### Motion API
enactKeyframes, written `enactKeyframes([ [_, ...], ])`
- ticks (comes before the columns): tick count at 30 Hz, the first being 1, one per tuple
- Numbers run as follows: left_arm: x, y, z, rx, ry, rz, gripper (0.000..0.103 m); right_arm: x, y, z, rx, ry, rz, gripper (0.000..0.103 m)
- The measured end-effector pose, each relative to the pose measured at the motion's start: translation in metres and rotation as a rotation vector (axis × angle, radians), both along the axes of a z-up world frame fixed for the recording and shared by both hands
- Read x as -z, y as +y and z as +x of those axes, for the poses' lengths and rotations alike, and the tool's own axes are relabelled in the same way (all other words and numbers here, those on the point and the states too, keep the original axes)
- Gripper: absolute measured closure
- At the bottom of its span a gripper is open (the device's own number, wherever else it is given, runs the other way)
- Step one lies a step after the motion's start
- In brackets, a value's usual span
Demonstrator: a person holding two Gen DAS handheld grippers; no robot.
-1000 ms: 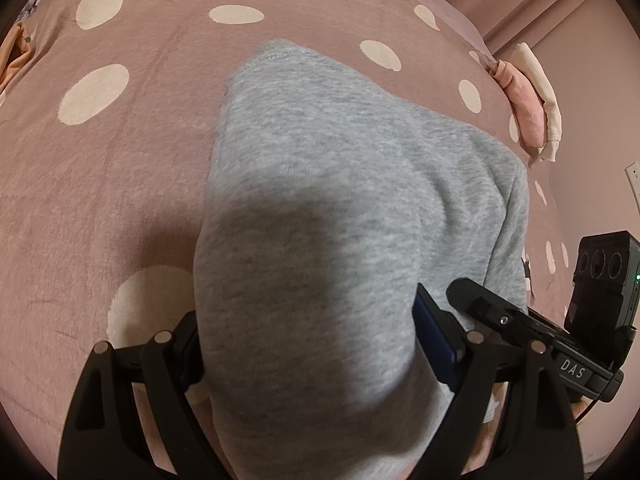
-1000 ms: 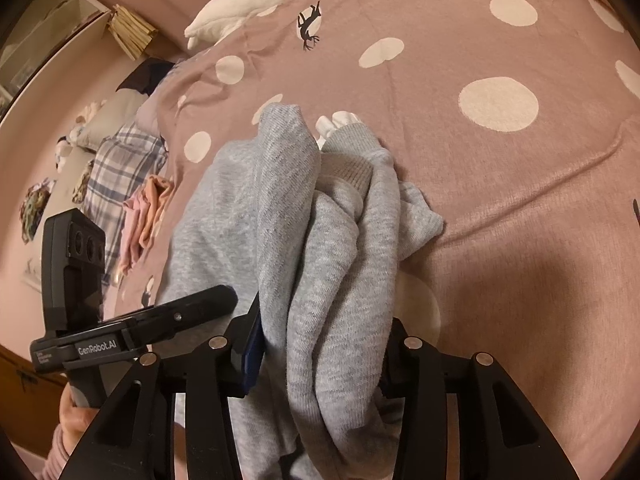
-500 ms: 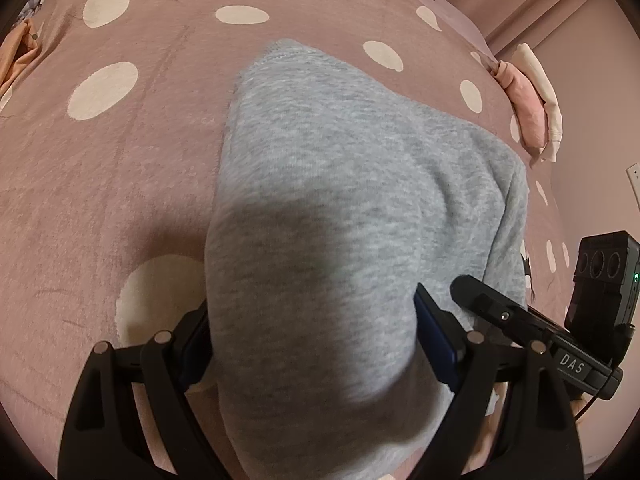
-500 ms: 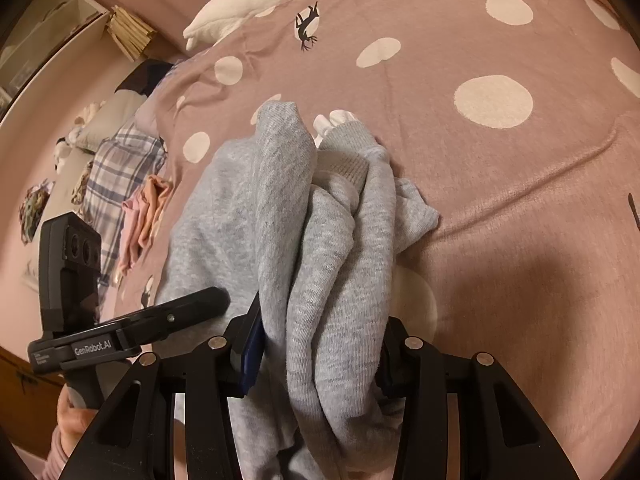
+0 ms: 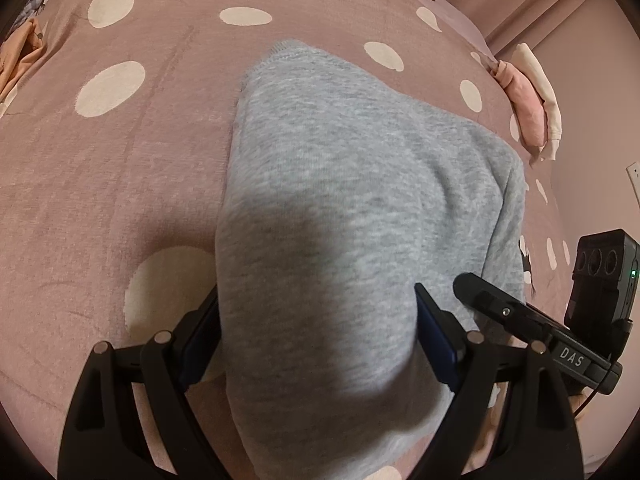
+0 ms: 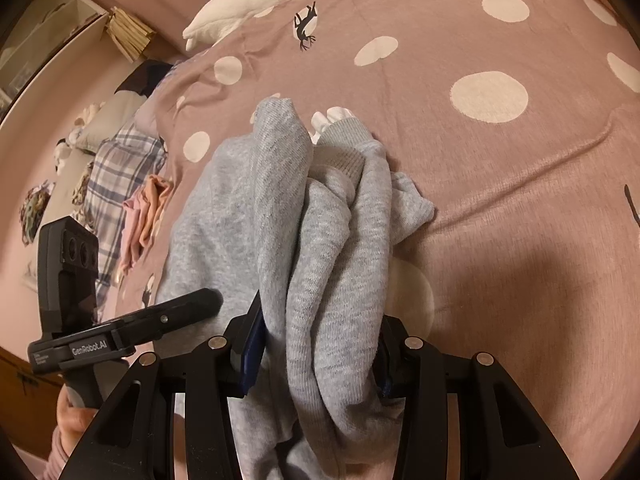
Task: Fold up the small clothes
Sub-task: 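Lower the grey sweatshirt bundle onto the duvet with both grippers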
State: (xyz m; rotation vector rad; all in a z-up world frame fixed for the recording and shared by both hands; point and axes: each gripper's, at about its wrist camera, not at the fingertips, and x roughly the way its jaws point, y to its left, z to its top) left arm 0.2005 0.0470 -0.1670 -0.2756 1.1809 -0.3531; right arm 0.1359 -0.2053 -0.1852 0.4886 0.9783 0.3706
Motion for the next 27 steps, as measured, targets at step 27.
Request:
enactKeyframes([
  [27, -0.0045, 0.0043, -0.01, -0.012, -0.009, 0.014, 0.014, -0.0004, 0.001, -0.0043, 0.011, 0.005, -0.01, 0.06],
])
